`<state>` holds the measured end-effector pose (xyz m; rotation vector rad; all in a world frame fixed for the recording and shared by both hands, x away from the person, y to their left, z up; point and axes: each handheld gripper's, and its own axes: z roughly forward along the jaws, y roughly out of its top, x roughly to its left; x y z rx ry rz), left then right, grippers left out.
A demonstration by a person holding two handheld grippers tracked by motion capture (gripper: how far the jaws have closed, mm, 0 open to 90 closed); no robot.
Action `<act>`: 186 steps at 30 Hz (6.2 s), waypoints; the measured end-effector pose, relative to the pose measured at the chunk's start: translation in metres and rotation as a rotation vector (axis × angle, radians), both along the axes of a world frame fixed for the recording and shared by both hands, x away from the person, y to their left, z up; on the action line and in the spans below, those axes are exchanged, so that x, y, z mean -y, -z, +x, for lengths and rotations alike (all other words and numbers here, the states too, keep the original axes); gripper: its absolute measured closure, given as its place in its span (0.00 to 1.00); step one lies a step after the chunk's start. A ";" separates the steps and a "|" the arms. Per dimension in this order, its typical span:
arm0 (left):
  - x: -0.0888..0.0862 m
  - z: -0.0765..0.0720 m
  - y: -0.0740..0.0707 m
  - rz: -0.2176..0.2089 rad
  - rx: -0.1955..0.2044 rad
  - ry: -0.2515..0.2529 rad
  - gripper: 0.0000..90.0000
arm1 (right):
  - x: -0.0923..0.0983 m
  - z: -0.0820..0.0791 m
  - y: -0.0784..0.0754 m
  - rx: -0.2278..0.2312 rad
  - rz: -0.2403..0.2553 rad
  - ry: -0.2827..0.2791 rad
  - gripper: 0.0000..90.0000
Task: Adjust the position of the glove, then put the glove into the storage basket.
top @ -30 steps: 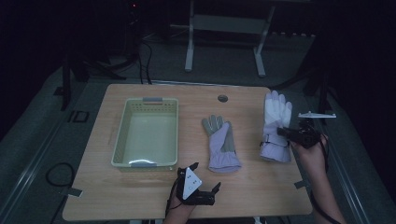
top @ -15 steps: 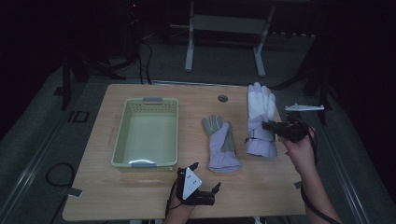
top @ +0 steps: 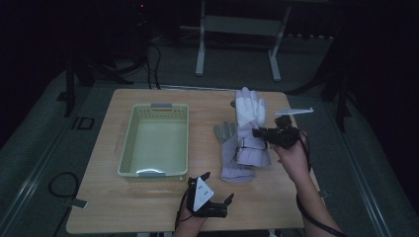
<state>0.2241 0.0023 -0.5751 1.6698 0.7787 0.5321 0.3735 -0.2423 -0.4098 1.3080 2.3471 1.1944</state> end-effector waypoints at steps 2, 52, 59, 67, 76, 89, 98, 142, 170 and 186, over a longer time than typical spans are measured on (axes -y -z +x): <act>0.000 0.000 0.000 0.000 -0.001 0.000 0.00 | -0.008 0.000 0.003 -0.009 -0.005 -0.015 0.89; -0.002 0.001 0.000 -0.012 -0.019 0.008 0.00 | -0.023 0.015 0.078 -0.119 -0.101 -0.036 0.43; 0.001 0.002 0.000 0.002 -0.025 -0.006 0.00 | -0.005 0.007 0.072 -0.050 -0.081 -0.116 0.15; 0.002 0.007 -0.001 0.005 -0.083 0.068 0.00 | 0.013 -0.001 0.078 0.044 -0.077 -0.164 0.17; 0.008 0.010 -0.043 0.001 -0.101 0.152 0.00 | 0.035 -0.006 0.066 0.184 -0.145 -0.209 0.16; 0.014 0.078 -0.091 -0.030 -0.238 0.098 0.00 | 0.047 -0.002 0.068 0.106 -0.084 -0.192 0.15; 0.031 0.124 -0.093 0.110 -0.270 -0.014 0.01 | 0.040 0.016 0.067 0.157 -0.126 -0.209 0.42; 0.040 0.158 -0.076 0.201 -0.579 0.071 0.77 | 0.000 0.022 0.084 -0.018 -0.197 -0.188 0.91; -0.071 0.147 -0.160 0.260 -0.497 0.035 0.77 | -0.099 0.020 0.008 0.073 -0.097 -0.254 0.91; -0.167 0.147 -0.154 0.273 -0.529 -0.010 0.77 | -0.198 0.028 0.013 0.057 -0.117 -0.313 0.91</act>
